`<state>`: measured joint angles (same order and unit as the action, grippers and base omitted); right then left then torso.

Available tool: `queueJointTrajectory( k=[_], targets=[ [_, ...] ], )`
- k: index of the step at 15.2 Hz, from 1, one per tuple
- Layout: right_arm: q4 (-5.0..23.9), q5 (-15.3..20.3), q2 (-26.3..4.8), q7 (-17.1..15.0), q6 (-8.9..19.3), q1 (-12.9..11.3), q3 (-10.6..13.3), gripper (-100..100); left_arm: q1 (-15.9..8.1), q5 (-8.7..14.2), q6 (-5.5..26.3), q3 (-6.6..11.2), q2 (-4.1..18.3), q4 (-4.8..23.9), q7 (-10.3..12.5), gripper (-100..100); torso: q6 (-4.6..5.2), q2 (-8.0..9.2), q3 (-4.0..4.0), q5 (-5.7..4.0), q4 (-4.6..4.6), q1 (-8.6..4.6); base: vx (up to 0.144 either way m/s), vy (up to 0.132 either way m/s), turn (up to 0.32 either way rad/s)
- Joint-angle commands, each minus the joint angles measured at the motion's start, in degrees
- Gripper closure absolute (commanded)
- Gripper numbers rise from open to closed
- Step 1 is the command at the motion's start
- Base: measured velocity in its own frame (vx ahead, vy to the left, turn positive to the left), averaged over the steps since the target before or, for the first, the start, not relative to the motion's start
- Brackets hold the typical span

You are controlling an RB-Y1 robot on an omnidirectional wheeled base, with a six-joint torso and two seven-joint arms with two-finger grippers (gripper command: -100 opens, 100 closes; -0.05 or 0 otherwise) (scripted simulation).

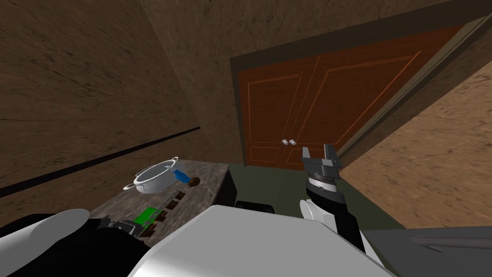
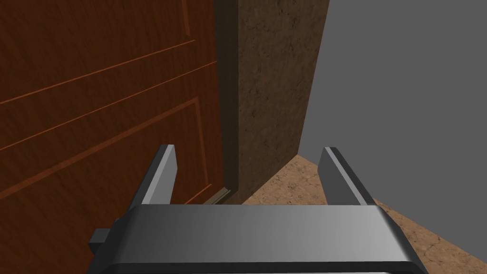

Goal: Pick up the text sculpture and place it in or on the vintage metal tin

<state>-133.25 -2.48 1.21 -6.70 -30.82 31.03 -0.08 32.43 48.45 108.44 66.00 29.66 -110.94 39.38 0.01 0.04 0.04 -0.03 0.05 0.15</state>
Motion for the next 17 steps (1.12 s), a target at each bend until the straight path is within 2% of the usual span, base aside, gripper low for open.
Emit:
queueJointTrajectory(
  k=[1,7,17],
  targets=[
    [0.0,0.0,0.0,0.0,0.0,0.0,0.0,0,0.42,0.59,-2.15,0.06,0.55,0.1,0.42,100,0.0,0.0,0.0,0.0,0.0,0.0,-0.032,-0.005,-0.004],
    [0.0,0.0,0.0,0.0,0.0,-0.01,0.0,0,3.84,4.94,-6.12,0.94,3.94,1.15,2.78,100,-0.18,0.41,0.23,-0.04,0.07,0.03,-0.075,-0.002,-0.012],
    [0.0,0.0,0.0,0.0,0.0,-0.01,0.0,0,11.1,14.07,-6.23,2.61,11.08,3.71,7.72,100,-1.04,1.5,0.8,0.31,0.13,0.76,-0.115,0.008,-0.006]
  ],
)
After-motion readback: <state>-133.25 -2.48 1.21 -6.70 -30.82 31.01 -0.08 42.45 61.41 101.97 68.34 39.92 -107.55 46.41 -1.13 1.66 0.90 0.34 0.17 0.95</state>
